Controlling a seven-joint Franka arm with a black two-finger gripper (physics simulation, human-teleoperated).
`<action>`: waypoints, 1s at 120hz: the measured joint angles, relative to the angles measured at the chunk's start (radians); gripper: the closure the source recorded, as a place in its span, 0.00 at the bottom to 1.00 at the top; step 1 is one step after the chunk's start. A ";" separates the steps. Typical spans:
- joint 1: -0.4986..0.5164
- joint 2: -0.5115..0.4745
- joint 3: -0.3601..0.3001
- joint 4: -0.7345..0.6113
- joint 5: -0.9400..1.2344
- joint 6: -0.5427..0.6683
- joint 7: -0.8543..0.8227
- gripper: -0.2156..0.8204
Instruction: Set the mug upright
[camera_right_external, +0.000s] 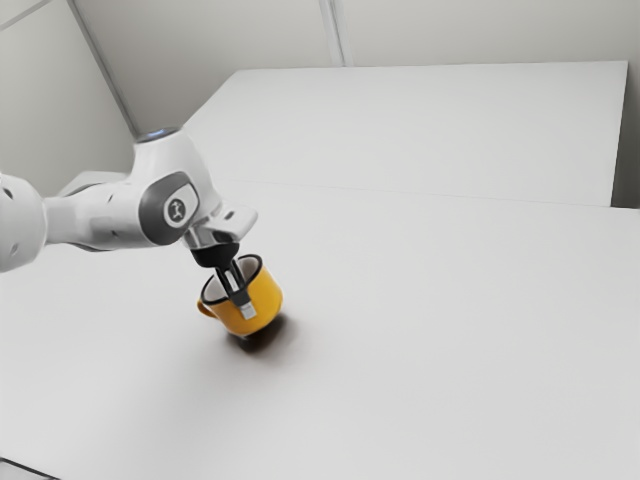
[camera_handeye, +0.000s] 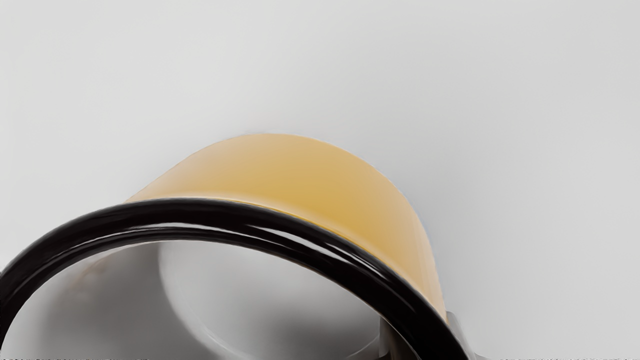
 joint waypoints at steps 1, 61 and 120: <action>0.000 -0.001 -0.001 -0.003 0.007 0.006 -0.002 0.96; 0.003 -0.021 -0.083 -0.156 0.200 0.248 -0.084 0.96; 0.003 -0.003 -0.096 -0.175 0.198 0.315 -0.093 0.37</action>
